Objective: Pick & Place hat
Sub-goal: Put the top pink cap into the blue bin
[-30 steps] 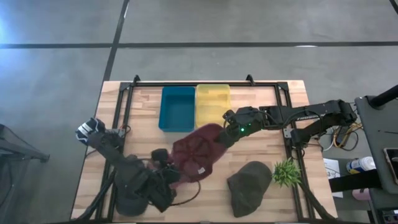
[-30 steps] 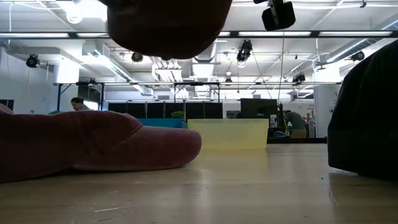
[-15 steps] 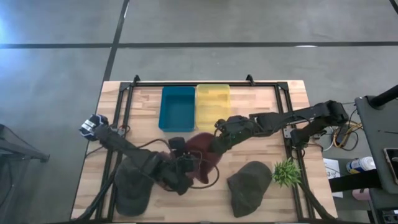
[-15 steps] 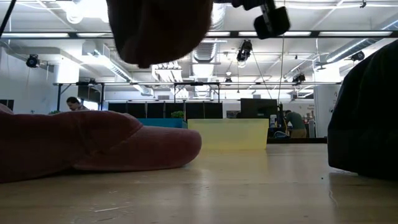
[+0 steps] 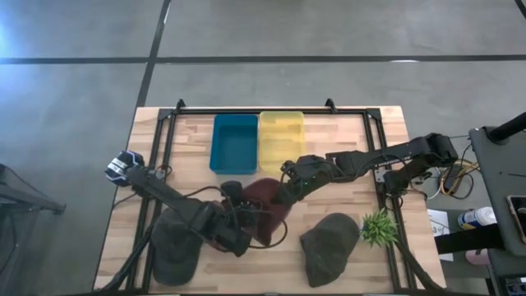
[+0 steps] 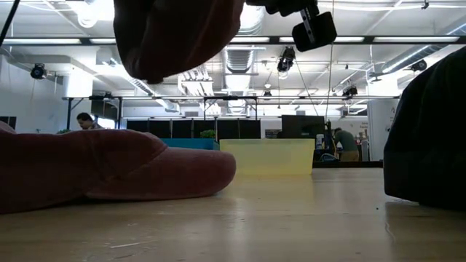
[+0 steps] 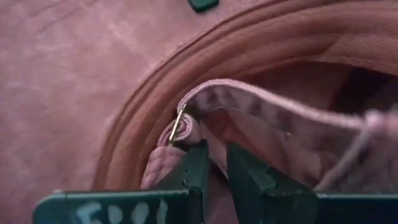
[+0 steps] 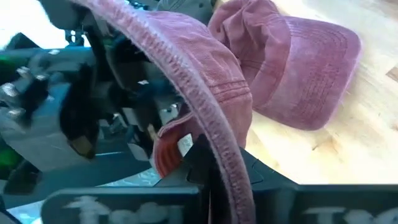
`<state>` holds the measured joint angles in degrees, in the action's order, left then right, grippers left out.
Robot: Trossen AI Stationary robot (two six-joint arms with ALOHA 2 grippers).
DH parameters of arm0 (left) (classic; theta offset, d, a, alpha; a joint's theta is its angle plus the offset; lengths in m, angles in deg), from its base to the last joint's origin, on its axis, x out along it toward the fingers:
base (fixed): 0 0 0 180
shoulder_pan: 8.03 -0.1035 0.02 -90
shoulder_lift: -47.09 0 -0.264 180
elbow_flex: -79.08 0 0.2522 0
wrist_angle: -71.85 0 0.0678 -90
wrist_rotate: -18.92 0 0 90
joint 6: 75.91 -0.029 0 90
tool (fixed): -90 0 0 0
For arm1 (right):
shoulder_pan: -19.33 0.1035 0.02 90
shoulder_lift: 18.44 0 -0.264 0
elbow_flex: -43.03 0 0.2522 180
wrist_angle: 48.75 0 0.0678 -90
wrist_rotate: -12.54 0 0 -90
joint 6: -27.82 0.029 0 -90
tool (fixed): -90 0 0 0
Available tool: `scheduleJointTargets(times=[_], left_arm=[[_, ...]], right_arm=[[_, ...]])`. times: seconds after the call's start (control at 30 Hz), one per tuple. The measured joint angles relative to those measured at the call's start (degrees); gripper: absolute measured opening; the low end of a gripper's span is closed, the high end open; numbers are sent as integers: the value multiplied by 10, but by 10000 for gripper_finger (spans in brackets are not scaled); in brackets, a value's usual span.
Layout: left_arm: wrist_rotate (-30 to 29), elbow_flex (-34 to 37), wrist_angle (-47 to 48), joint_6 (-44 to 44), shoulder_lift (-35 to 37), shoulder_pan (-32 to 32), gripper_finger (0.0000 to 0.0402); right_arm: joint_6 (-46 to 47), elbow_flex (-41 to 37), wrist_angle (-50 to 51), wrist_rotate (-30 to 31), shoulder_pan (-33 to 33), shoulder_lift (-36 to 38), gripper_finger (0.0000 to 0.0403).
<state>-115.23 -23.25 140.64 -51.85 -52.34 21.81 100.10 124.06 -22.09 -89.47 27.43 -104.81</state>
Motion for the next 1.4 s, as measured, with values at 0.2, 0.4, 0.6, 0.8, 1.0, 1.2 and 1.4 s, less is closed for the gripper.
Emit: scheduleJointTargets(times=[0.2,0.4,0.6,0.8,1.0,1.2,1.4], left_arm=[[61,-36,66,64,3,5,52],[98,-51,124,174,2,10,97],[101,-104,141,168,2,39,131],[158,-104,98,135,2,62,132],[147,-22,0,157,-15,61,131],[77,9,-116,134,-18,54,131],[74,20,-206,40,-18,40,131]], right_arm=[[-7,-5,4,-3,-1,0,13],[-20,-9,5,-2,-7,0,13],[-20,-28,5,-2,-14,0,13],[-3,-55,-29,0,-22,0,13],[1,-55,-69,0,-28,0,13],[13,-57,-67,0,-11,0,13],[39,-59,-82,-1,-5,-4,13]])
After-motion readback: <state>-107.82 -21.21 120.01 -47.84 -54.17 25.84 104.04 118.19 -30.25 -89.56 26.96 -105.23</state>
